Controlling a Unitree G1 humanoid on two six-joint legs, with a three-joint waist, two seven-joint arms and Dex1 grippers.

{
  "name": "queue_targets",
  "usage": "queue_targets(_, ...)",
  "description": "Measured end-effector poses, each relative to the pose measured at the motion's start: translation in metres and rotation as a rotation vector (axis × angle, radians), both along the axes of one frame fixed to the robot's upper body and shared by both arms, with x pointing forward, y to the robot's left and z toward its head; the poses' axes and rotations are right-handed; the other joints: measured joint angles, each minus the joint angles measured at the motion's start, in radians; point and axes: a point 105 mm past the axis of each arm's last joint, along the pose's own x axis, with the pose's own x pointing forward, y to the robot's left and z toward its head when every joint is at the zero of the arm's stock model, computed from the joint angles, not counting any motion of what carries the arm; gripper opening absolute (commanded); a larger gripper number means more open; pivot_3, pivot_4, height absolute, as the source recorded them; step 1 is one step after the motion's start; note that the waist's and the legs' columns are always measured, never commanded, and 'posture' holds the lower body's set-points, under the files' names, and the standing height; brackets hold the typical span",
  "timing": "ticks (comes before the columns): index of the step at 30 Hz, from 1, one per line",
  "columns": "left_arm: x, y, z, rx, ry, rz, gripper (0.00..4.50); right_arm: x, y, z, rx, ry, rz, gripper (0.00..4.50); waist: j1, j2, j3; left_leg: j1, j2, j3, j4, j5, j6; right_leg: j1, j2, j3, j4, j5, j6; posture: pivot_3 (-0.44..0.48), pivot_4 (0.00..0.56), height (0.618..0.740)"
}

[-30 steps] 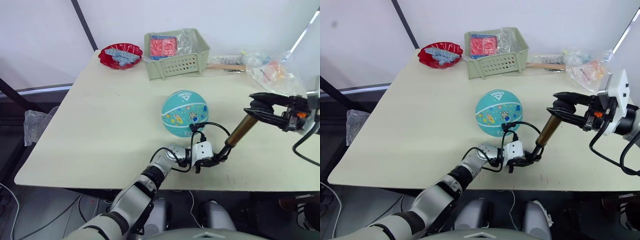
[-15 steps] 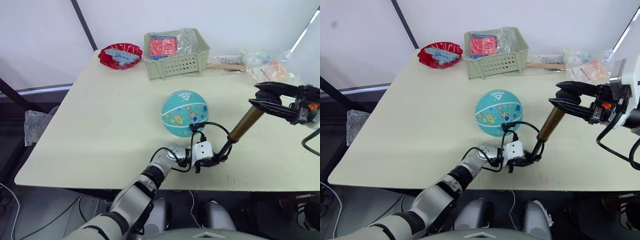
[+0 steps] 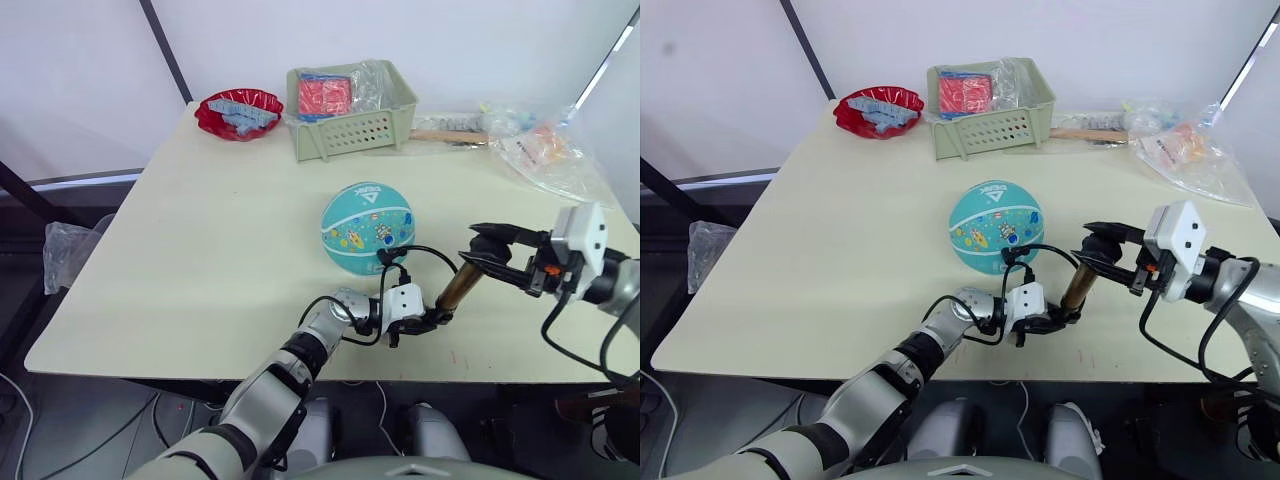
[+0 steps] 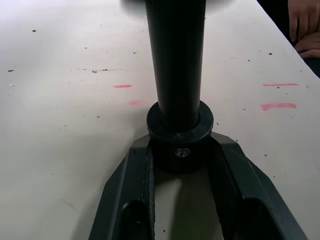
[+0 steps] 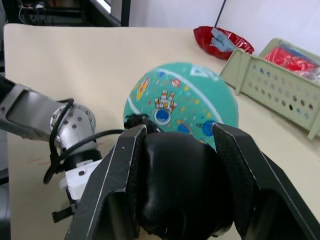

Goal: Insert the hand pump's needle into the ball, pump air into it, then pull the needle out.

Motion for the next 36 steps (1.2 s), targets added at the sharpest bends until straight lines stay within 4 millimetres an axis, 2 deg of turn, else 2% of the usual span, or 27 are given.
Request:
queue_targets(2, 0.0, 0.0, 0.0, 0.0, 0.001, 0.0, 1.08, 0.0, 0.001, -0.013, -0.008, 0.006, -0.008, 1.58, 0.0, -0.001, -0.001, 0.0, 0.0, 0.0, 0.0, 0.0, 0.0, 0.0, 0.0, 0.0, 0.0, 0.0, 0.0, 0.0, 0.15, 0.738)
queue_targets(8, 0.0, 0.0, -0.001, 0.0, 0.002, 0.001, 1.08, 0.0, 0.002, -0.034, -0.015, 0.035, -0.025, 1.58, 0.0, -0.001, -0.002, 0.0, 0.0, 0.0, 0.0, 0.0, 0.0, 0.0, 0.0, 0.0, 0.0, 0.0, 0.0, 0.0, 0.15, 0.738)
queue_targets(21, -0.001, -0.002, 0.001, -0.003, 0.0, -0.004, 1.08, 0.006, -0.002, -0.022, 0.011, 0.06, -0.038, 1.58, 0.002, 0.001, 0.001, 0.0, 0.0, 0.0, 0.0, 0.0, 0.0, 0.0, 0.001, -0.001, 0.0, 0.0, 0.0, 0.0, 0.15, 0.738)
queue_targets(23, 0.0, -0.003, 0.003, -0.009, -0.005, -0.006, 1.08, 0.009, -0.011, 0.002, 0.023, 0.056, -0.029, 1.58, 0.003, 0.007, 0.007, -0.001, -0.001, 0.001, 0.0, 0.0, 0.0, 0.0, 0.0, 0.0, 0.0, 0.0, 0.0, 0.0, 0.15, 0.738)
queue_targets(26, 0.0, -0.004, 0.003, -0.011, -0.007, -0.01, 1.08, 0.008, -0.017, 0.024, 0.039, 0.042, -0.014, 1.58, 0.005, 0.007, 0.008, -0.002, -0.001, 0.0, 0.0, 0.001, 0.002, -0.001, 0.0, -0.001, 0.0, 0.0, 0.0, 0.0, 0.15, 0.738)
queue_targets(36, 0.0, -0.003, 0.004, -0.011, -0.009, -0.01, 1.08, 0.001, -0.025, 0.083, 0.094, -0.026, 0.008, 1.58, 0.003, 0.006, 0.01, -0.002, -0.001, 0.0, 0.0, 0.0, 0.0, -0.001, -0.001, 0.0, 0.0, 0.0, 0.0, 0.0, 0.15, 0.738)
